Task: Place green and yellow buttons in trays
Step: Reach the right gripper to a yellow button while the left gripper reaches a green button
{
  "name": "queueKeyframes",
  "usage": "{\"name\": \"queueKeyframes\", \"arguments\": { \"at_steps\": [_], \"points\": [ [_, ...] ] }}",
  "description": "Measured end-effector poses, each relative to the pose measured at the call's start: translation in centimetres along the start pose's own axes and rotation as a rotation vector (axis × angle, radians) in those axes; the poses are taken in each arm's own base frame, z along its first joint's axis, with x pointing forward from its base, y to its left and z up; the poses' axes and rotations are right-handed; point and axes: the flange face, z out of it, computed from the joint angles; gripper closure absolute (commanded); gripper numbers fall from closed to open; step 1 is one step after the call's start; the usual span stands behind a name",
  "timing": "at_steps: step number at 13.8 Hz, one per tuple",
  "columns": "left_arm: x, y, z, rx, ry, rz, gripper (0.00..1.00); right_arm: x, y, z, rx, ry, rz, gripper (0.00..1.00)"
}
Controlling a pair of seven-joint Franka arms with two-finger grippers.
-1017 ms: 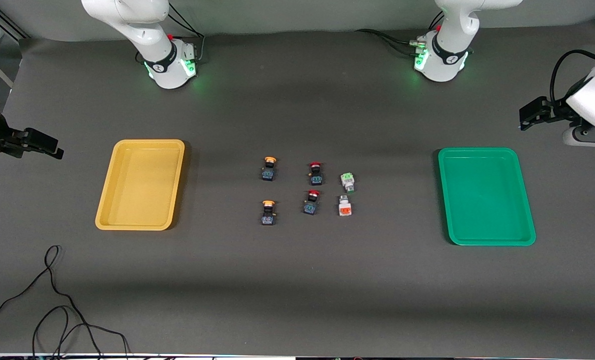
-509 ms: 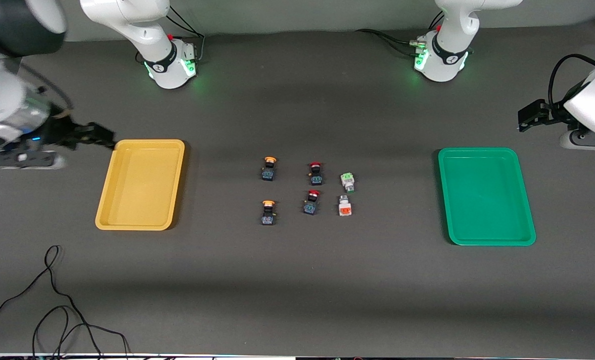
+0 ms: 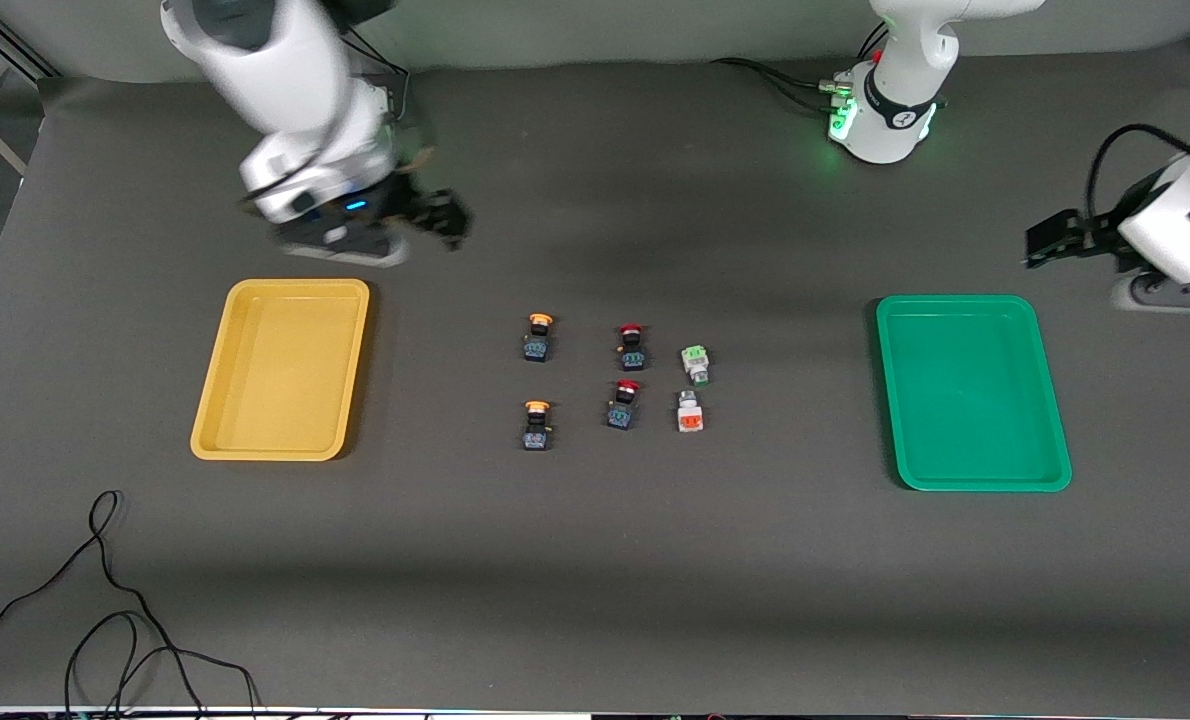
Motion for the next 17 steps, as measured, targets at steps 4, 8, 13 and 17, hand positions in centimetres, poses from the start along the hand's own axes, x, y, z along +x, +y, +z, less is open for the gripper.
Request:
{"name": "queueKeyframes", "arguments": {
  "at_steps": [4, 8, 13, 17],
  "points": [
    [4.1, 8.2, 4.7, -0.033, 0.017, -0.054, 0.02, -2.3, -2.4, 3.0, -0.01, -0.003, 0.017, 0.0],
    [6.4, 17.8, 14.8, -0.022, 0.006, -0.128, 0.02, -1.0, -2.1, 12.6, 0.012, 0.016, 0.038, 0.0],
    [7.6, 21.7, 26.9, 0.004, -0.06, -0.133, 0.02, 1.0, -3.1, 25.5, -0.034, 0.055, -0.011, 0.0],
    [6.8, 26.6, 33.0, -0.007, -0.014, -0.163, 0.02, 1.7, -3.4, 31.3, -0.011, 0.078, -0.03, 0.0]
  ]
}}
